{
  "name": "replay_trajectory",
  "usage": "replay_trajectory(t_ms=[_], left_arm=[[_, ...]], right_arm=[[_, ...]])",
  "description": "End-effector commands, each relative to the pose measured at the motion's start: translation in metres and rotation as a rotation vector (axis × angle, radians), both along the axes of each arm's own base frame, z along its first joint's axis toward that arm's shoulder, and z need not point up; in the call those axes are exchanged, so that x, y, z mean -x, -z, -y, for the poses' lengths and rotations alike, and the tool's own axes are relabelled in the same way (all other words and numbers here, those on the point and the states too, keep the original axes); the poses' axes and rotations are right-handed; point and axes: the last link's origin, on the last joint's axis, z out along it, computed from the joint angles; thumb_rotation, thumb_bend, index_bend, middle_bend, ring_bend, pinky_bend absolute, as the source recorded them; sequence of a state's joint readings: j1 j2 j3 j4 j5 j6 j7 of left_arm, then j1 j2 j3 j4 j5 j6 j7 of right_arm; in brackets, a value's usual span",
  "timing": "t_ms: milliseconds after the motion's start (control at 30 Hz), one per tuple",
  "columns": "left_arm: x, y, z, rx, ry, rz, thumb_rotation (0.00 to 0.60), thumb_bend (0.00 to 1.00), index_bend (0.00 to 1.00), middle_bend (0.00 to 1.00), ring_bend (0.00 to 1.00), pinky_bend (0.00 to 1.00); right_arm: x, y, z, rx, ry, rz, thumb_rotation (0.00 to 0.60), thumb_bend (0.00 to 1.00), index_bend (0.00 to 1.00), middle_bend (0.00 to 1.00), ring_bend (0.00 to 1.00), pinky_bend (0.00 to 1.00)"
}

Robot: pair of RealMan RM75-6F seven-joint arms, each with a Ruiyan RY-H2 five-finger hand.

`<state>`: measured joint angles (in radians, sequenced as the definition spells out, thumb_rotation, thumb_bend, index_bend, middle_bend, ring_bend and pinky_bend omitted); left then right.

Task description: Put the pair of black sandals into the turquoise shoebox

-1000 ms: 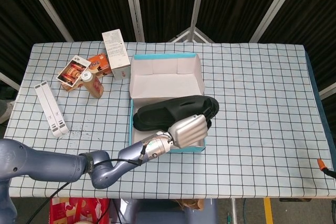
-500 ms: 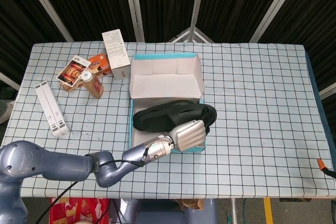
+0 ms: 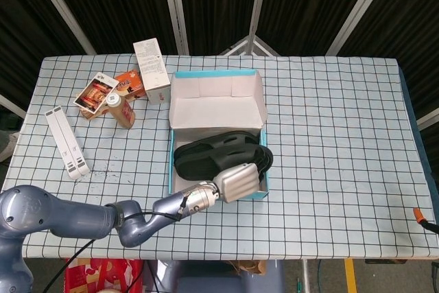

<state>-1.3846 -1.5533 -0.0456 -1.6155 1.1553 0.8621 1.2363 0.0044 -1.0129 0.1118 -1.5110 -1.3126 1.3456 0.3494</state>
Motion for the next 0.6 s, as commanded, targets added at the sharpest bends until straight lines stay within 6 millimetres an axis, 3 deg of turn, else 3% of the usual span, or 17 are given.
replay_trajectory(t_ms=[33, 600], left_arm=[[0.001, 0.002, 0.002, 0.006, 0.003, -0.009, 0.6, 0.3, 0.42, 0.46, 0.19, 0.23], [0.019, 0.02, 0.008, 0.027, -0.038, -0.091, 0.6, 0.31, 0.42, 0.48, 0.2, 0.23]], right_arm=[[0.0, 0.0, 0.0, 0.0, 0.0, 0.001, 0.6, 0.32, 0.18, 0.2, 0.28, 0.19], [0.002, -0.002, -0.001, 0.005, 0.005, 0.003, 0.6, 0.32, 0.18, 0.2, 0.28, 0.19]])
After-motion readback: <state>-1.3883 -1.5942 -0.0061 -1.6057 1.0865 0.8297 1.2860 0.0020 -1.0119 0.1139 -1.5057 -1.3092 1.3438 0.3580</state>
